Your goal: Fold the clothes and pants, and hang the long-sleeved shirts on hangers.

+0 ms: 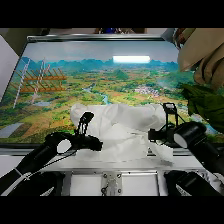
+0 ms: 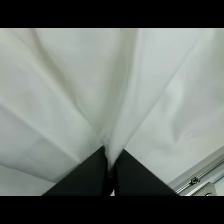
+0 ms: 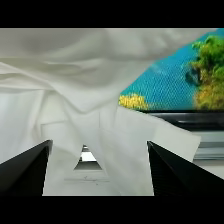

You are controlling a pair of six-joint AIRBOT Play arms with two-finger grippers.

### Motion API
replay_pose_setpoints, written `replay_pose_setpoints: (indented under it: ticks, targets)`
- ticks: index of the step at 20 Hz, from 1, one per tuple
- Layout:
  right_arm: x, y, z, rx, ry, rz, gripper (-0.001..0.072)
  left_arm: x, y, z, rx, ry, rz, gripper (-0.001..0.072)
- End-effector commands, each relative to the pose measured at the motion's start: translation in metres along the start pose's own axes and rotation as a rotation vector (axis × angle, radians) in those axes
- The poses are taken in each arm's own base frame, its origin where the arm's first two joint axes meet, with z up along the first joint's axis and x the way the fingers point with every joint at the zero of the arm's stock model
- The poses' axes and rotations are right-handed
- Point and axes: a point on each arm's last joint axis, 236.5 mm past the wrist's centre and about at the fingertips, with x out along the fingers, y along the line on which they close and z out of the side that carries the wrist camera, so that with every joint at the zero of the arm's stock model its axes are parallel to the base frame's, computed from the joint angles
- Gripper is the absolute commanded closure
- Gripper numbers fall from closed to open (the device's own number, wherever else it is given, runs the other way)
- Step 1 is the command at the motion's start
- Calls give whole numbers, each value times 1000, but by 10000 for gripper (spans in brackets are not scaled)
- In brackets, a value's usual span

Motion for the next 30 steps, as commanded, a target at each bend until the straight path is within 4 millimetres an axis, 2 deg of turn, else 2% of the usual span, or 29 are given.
replay_pose_setpoints:
  ticks: [1, 3, 4, 8, 11, 15, 20, 21, 22, 23, 30]
  targets:
    - [22, -10, -12, 131, -42, -99, 69, 0, 0, 0, 2, -1, 1, 683]
    - [27, -18, -5, 91, -76, -152, 68, 0, 0, 1, 2, -5, 1, 683]
    - [30, -15, 1, 77, -93, -149, 69, 0, 0, 1, 2, -4, 1, 683]
    - [50, 20, 19, 43, -142, -44, 69, 0, 0, 0, 2, -2, 1, 683]
    - [54, 27, 16, -3, -135, -41, 68, 0, 0, 1, 2, -3, 0, 683]
    - [56, 16, 11, -21, -111, -92, 68, 0, 0, 0, 1, -2, 0, 683]
    - [73, 9, 3, -40, -58, -150, 69, 0, 0, 0, 1, -2, 0, 683]
    - [76, 8, 4, -47, -56, -160, 87, 0, 0, 0, 1, -2, 0, 683]
    - [77, 6, 6, -57, -62, -171, 250, 0, 0, 0, 1, -2, 0, 683]
    - [76, 5, 9, -67, -74, -179, 329, 0, 0, 0, 1, -1, 0, 683]
    - [71, -4, 24, -96, -134, -213, 332, 0, 0, 0, 1, -2, 0, 683]
